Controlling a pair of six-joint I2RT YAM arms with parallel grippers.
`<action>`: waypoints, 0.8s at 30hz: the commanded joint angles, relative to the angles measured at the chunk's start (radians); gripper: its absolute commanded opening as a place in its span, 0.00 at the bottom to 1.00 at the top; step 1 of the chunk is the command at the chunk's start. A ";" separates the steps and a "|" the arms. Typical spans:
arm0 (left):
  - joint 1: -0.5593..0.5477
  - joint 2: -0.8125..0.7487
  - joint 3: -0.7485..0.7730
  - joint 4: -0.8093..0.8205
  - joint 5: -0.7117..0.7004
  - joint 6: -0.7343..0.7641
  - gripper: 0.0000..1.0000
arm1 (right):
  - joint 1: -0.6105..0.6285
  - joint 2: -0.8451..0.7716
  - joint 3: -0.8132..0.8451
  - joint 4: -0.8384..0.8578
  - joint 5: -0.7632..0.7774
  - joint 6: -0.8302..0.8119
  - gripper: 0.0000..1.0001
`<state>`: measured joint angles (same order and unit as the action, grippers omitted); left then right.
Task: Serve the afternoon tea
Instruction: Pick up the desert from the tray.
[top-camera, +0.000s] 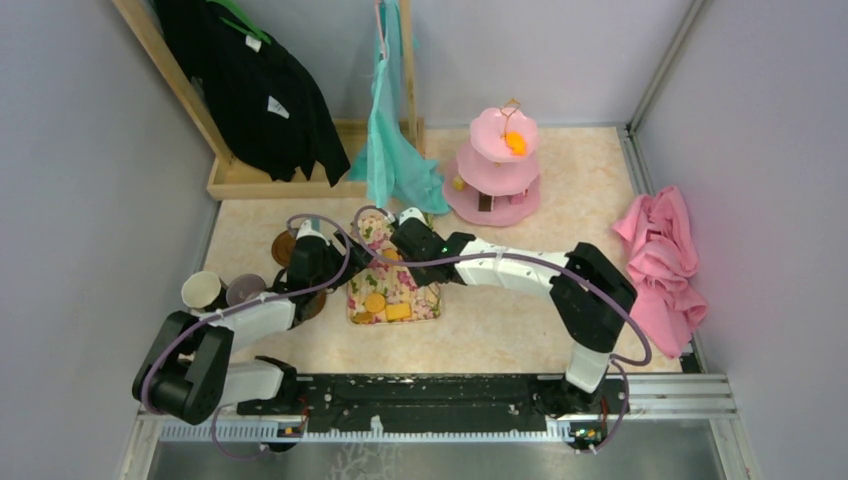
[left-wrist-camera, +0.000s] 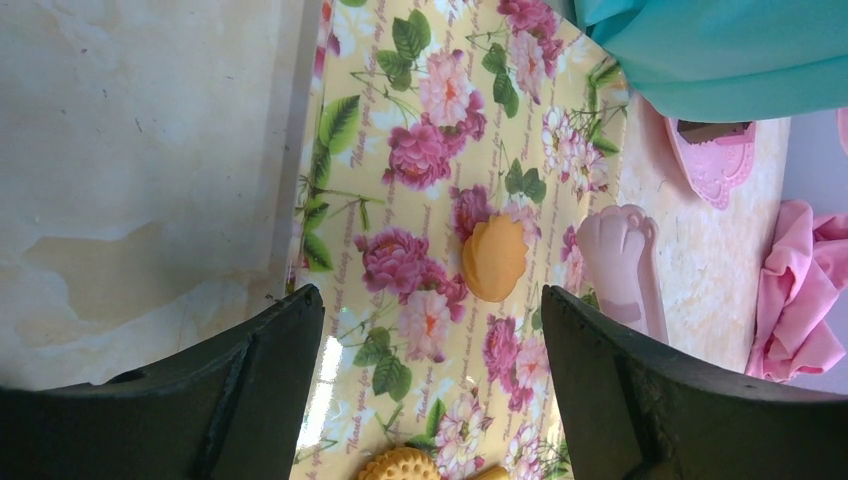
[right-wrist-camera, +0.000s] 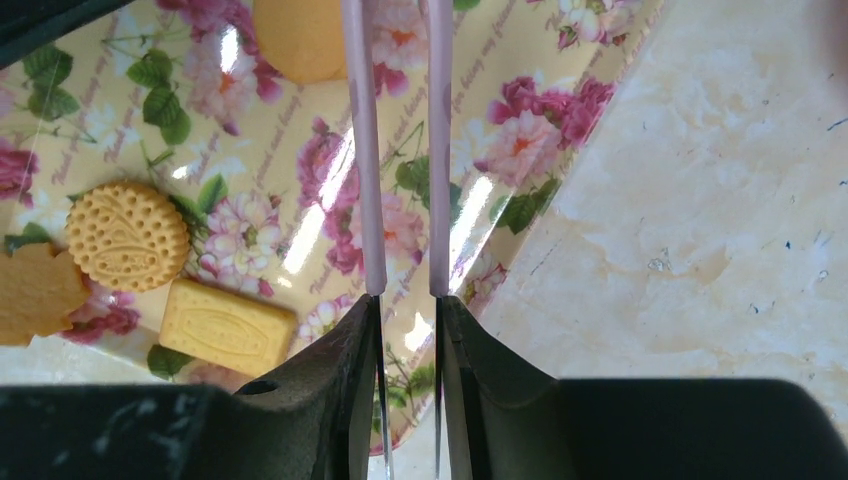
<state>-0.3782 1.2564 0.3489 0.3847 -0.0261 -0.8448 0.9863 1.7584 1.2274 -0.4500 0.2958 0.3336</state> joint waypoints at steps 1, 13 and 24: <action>-0.004 -0.016 -0.004 0.011 -0.012 0.003 0.85 | 0.009 -0.084 -0.023 0.071 -0.047 -0.008 0.28; -0.004 -0.006 -0.001 0.017 -0.021 0.000 0.85 | 0.012 -0.075 -0.085 0.103 -0.133 -0.017 0.32; -0.004 0.000 0.005 0.020 -0.023 0.003 0.85 | 0.020 -0.051 -0.076 0.085 -0.134 -0.016 0.32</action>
<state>-0.3782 1.2556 0.3489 0.3847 -0.0383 -0.8448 0.9886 1.7218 1.1313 -0.3950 0.1650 0.3229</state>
